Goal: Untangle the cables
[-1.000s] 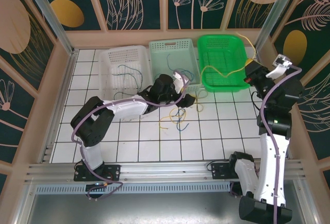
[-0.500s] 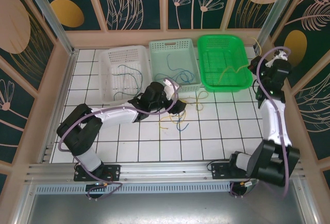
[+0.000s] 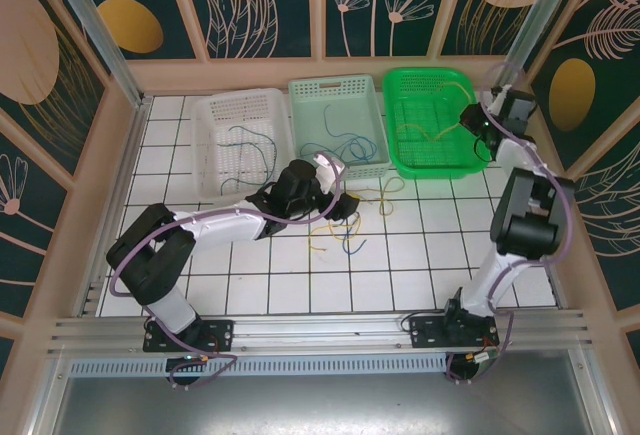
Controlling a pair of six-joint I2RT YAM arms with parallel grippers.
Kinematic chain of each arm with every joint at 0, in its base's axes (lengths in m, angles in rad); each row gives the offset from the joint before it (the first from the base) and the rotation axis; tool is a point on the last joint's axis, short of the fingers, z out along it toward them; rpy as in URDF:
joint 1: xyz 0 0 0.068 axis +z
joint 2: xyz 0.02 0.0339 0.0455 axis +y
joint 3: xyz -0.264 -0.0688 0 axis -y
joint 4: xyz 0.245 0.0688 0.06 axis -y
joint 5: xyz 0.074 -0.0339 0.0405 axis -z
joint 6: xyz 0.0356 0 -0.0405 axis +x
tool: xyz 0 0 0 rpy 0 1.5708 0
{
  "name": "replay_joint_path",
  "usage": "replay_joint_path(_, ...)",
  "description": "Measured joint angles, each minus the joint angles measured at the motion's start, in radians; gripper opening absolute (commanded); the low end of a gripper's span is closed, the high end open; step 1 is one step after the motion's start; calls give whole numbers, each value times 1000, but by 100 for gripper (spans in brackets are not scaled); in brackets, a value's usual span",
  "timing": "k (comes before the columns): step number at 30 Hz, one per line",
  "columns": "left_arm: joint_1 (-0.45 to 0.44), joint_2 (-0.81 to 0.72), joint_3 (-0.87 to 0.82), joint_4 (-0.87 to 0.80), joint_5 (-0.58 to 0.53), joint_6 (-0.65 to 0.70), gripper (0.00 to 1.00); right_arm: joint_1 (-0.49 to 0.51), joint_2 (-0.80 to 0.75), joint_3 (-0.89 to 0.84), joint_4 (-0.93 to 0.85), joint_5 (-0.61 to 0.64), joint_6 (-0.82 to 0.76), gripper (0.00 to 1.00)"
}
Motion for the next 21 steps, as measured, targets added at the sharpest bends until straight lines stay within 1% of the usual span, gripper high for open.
replay_joint_path(1,0,0,-1,0,0,0,82,4,31,21,-16,1,-9,56)
replay_joint_path(2,0,0,-1,0,-1,0,82,7,61,40,-39,2,-23,66)
replay_joint_path(3,0,0,-1,0,-2,0,82,11,80,50,-64,2,-35,70)
replay_joint_path(7,0,0,-5,-1,-13,0,83,32,77,58,-134,13,-81,76)
replay_joint_path(11,0,2,-8,-1,-27,0,83,66,-9,58,-173,23,-107,84)
replay_joint_path(15,0,24,-5,-6,-27,0,81,109,-166,46,-185,43,-113,84)
replay_joint_path(17,0,53,13,-18,-26,3,81,135,-245,31,-185,55,-114,80)
replay_joint_path(21,0,91,23,-50,-30,30,79,191,-373,-71,-185,56,-138,67)
